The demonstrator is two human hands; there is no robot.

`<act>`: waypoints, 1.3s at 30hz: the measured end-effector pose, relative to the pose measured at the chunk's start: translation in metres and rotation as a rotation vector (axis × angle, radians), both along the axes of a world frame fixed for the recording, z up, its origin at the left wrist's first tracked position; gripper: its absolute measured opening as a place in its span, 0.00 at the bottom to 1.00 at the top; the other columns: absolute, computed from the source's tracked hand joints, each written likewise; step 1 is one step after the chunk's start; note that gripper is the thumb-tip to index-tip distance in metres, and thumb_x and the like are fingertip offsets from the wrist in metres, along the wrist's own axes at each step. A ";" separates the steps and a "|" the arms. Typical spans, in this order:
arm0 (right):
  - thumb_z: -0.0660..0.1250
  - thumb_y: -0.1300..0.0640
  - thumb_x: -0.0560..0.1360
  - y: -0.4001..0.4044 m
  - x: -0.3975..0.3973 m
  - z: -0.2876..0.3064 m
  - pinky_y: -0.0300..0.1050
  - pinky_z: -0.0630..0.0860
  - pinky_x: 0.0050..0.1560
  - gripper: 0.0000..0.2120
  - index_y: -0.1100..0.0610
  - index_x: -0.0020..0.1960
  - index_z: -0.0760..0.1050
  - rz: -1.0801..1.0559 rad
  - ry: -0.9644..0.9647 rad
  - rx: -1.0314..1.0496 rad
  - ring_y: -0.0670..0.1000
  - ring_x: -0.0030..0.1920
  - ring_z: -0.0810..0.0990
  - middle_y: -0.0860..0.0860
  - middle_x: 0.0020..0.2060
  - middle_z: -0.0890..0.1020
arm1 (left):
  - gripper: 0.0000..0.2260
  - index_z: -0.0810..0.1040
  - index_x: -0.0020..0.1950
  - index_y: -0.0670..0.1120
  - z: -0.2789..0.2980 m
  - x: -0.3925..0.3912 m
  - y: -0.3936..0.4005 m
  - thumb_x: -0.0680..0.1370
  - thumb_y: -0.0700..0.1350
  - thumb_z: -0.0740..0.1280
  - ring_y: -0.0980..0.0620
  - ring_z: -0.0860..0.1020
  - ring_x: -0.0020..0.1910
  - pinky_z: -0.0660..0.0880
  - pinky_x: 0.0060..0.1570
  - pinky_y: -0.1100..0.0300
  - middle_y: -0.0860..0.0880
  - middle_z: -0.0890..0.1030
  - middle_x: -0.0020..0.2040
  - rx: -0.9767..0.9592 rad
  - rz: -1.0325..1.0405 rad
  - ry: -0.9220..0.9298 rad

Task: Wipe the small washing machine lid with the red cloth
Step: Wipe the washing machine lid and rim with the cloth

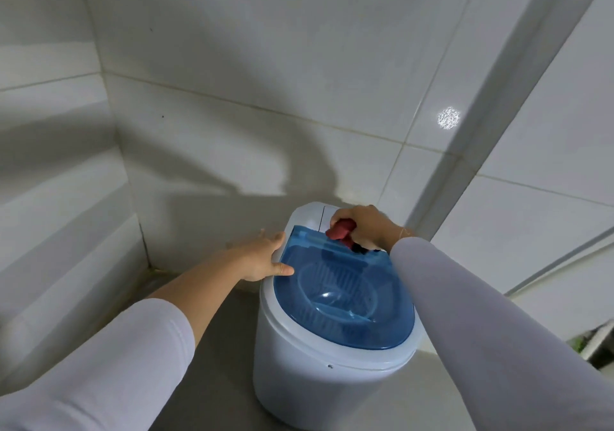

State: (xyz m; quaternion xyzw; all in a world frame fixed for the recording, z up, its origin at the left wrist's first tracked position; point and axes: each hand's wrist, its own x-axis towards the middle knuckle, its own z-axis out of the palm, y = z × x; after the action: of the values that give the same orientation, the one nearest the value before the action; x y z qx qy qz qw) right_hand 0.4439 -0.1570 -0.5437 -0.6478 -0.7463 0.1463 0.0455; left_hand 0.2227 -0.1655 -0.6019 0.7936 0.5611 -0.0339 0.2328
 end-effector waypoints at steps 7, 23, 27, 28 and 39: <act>0.54 0.72 0.68 0.017 0.038 0.046 0.52 0.81 0.39 0.25 0.49 0.52 0.78 -0.087 0.025 0.183 0.55 0.38 0.77 0.54 0.45 0.80 | 0.36 0.44 0.79 0.50 0.018 0.022 0.027 0.78 0.61 0.59 0.44 0.47 0.78 0.53 0.74 0.41 0.44 0.46 0.79 0.043 -0.026 -0.024; 0.58 0.74 0.69 0.068 0.036 -0.010 0.40 0.70 0.56 0.25 0.51 0.56 0.80 0.125 -0.087 0.120 0.54 0.59 0.75 0.51 0.58 0.78 | 0.36 0.43 0.78 0.51 0.008 0.064 0.070 0.78 0.63 0.56 0.50 0.43 0.78 0.51 0.73 0.37 0.53 0.44 0.79 0.048 -0.123 0.146; 0.60 0.73 0.70 0.063 0.052 -0.018 0.37 0.66 0.54 0.25 0.50 0.57 0.79 0.051 -0.074 0.147 0.55 0.59 0.75 0.52 0.60 0.77 | 0.35 0.43 0.78 0.51 0.013 0.064 0.069 0.78 0.62 0.55 0.50 0.44 0.78 0.50 0.74 0.38 0.54 0.44 0.79 0.054 -0.150 0.161; 0.60 0.72 0.70 0.061 0.055 -0.019 0.39 0.67 0.55 0.25 0.49 0.58 0.79 0.038 -0.077 0.156 0.56 0.59 0.75 0.52 0.60 0.77 | 0.35 0.43 0.78 0.51 0.012 0.063 0.070 0.78 0.63 0.55 0.50 0.44 0.78 0.50 0.74 0.39 0.55 0.44 0.79 0.053 -0.151 0.158; 0.61 0.68 0.72 0.036 0.062 -0.030 0.47 0.73 0.55 0.21 0.50 0.59 0.78 -0.133 -0.126 0.233 0.58 0.57 0.76 0.54 0.57 0.80 | 0.35 0.41 0.78 0.51 0.010 0.061 0.065 0.79 0.60 0.56 0.48 0.48 0.78 0.52 0.76 0.48 0.53 0.42 0.79 -0.003 -0.131 0.061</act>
State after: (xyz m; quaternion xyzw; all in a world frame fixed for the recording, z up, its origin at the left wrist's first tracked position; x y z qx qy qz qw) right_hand 0.5057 -0.1215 -0.5739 -0.6942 -0.7149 0.0144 0.0830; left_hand 0.2835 -0.1003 -0.5917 0.8269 0.5147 -0.0741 0.2143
